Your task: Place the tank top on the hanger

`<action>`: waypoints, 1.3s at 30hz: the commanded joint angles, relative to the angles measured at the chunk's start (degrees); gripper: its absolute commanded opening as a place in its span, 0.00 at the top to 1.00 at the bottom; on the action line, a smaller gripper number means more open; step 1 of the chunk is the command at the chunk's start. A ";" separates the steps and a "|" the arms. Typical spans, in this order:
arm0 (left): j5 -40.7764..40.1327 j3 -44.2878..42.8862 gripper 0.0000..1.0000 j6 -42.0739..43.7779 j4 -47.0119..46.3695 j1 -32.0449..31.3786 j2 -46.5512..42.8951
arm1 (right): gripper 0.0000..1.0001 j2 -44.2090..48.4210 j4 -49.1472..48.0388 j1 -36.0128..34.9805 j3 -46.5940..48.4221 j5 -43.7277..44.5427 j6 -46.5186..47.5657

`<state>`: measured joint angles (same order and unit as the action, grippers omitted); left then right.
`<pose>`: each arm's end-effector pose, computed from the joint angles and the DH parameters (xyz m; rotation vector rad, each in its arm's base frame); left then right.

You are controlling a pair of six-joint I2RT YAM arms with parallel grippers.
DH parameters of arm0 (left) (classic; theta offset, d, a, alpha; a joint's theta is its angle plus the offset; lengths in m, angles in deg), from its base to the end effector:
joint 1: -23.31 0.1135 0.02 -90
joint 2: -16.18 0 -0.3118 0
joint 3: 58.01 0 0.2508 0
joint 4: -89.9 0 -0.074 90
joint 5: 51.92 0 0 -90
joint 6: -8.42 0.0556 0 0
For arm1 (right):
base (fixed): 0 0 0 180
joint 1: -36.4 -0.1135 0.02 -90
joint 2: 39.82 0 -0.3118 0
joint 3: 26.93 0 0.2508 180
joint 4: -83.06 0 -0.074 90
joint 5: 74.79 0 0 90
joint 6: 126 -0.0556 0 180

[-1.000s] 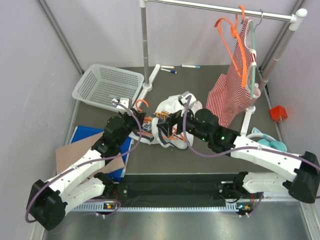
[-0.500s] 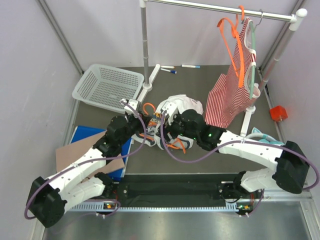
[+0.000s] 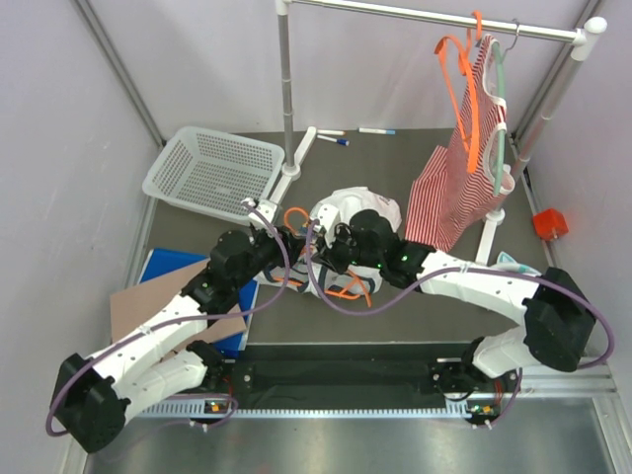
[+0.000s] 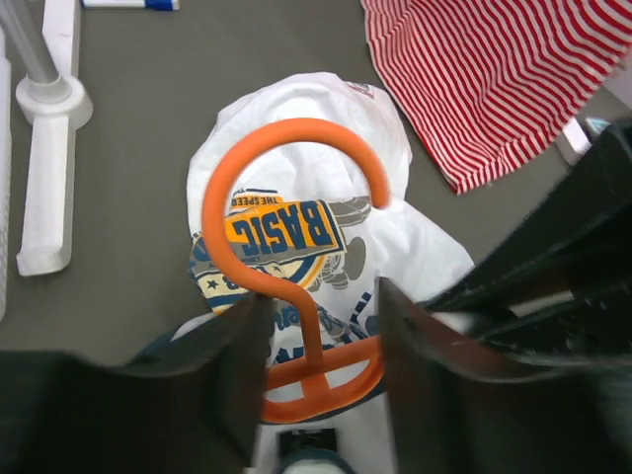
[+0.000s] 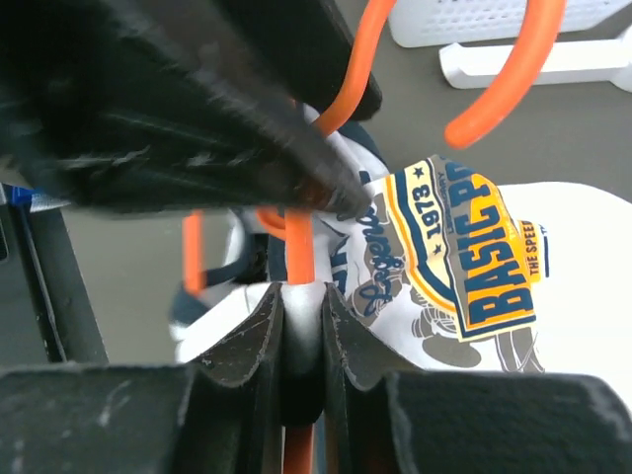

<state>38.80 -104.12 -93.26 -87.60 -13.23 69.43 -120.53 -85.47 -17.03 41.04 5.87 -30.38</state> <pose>0.1684 -0.1256 0.3105 0.3925 1.7369 -0.6245 0.1905 0.2719 0.3131 -1.1063 1.7333 0.6915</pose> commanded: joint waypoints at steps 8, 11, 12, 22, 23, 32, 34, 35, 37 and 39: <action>9.48 -2.18 0.01 2.19 4.12 -0.38 -12.37 | 1.00 11.44 8.87 6.67 1.24 -14.11 8.25; 11.24 -2.53 0.01 2.54 4.57 -0.29 -15.37 | 1.00 14.69 13.17 7.90 1.94 -16.58 11.41; 11.85 -2.79 0.01 2.72 4.65 -0.29 -15.98 | 1.00 15.22 14.14 7.99 2.12 -16.93 11.86; 26.44 -17.47 0.03 8.60 15.81 -0.12 -8.44 | 1.00 21.46 23.90 10.35 5.46 -19.74 18.63; 29.32 -17.65 0.04 8.43 16.16 -0.12 -8.26 | 1.00 22.77 24.34 10.71 5.64 -19.92 19.41; 36.73 -16.86 0.05 7.29 19.06 0.41 -10.98 | 1.00 26.65 28.47 13.88 8.10 -23.87 22.76; 34.37 -16.86 0.05 7.20 19.59 0.50 -11.33 | 1.00 26.74 29.00 14.05 8.71 -26.42 23.02; 33.92 -16.77 0.06 7.20 19.68 0.50 -11.50 | 1.00 26.65 29.35 14.05 9.15 -27.38 23.63; 34.09 -16.68 0.08 6.85 19.60 0.50 -11.68 | 1.00 26.48 29.88 14.14 9.94 -29.41 23.99; 34.97 -16.77 0.11 6.67 19.86 0.59 -11.68 | 1.00 26.39 30.32 14.05 10.73 -30.90 24.69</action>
<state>72.17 -120.05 -86.36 -67.86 -13.01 58.66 -94.96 -54.63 -3.55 47.07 -18.37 -8.13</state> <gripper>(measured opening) 0.913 0.130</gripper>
